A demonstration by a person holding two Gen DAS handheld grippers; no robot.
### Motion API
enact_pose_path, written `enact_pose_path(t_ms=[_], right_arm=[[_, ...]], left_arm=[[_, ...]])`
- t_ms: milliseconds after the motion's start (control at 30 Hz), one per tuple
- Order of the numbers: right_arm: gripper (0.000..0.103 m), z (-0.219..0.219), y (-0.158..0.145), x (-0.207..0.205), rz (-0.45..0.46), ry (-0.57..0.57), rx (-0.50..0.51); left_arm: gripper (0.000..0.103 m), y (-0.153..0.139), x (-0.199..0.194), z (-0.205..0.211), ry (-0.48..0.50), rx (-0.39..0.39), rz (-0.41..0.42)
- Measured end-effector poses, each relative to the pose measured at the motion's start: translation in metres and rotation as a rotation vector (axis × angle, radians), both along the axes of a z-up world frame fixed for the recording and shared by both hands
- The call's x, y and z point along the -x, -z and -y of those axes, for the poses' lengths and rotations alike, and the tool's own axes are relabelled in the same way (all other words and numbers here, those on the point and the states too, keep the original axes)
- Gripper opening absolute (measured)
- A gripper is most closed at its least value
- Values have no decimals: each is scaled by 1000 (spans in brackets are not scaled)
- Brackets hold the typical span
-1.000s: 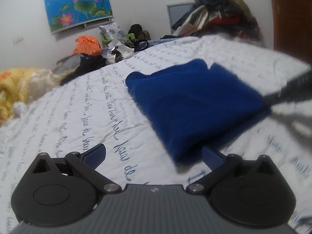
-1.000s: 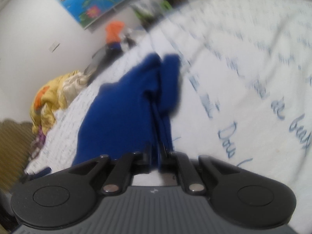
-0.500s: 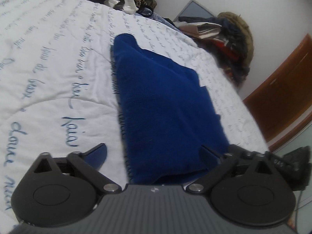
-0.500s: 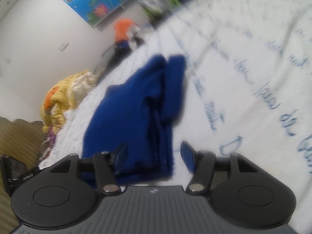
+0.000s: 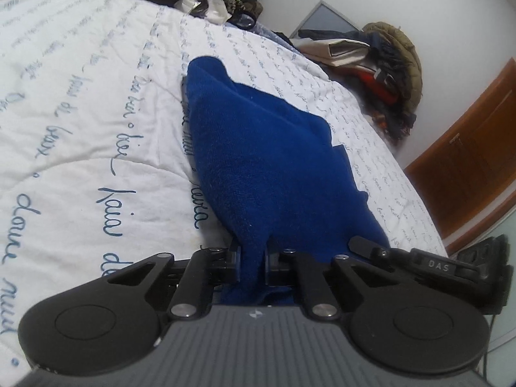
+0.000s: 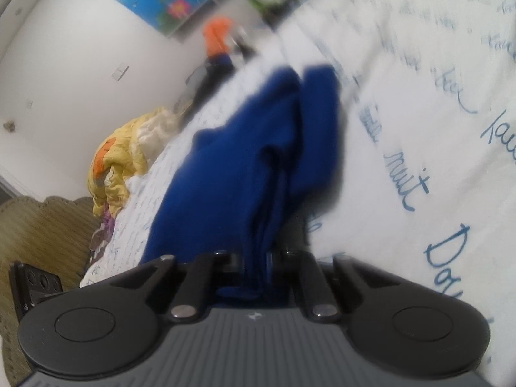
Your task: Fold small clothes
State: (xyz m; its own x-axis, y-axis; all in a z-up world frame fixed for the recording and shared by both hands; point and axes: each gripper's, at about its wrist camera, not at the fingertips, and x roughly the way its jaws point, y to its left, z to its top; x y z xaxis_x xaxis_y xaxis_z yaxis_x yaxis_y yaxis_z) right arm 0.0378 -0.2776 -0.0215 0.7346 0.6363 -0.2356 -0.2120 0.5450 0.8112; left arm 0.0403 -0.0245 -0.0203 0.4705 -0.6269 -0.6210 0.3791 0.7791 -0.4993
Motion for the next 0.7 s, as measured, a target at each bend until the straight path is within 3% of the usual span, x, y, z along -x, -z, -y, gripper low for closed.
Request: enact_pose_path(t_ms=[167,533,633,700], right_arm=[[9,-1,-10,20,14,-4,32],[10,-2,-6,67,-15,-30,54],[14,-4,-6,65,-34,-10,84],[19,-3,-12,67,-29,16,126]], left_arm=[[12,-11,22,-1,22,-32,42],[15,-9,60,-8,63,-102,42],[30,-10,54,-11,35,-122,26],[51,-18,55,-16,6,-134,59]])
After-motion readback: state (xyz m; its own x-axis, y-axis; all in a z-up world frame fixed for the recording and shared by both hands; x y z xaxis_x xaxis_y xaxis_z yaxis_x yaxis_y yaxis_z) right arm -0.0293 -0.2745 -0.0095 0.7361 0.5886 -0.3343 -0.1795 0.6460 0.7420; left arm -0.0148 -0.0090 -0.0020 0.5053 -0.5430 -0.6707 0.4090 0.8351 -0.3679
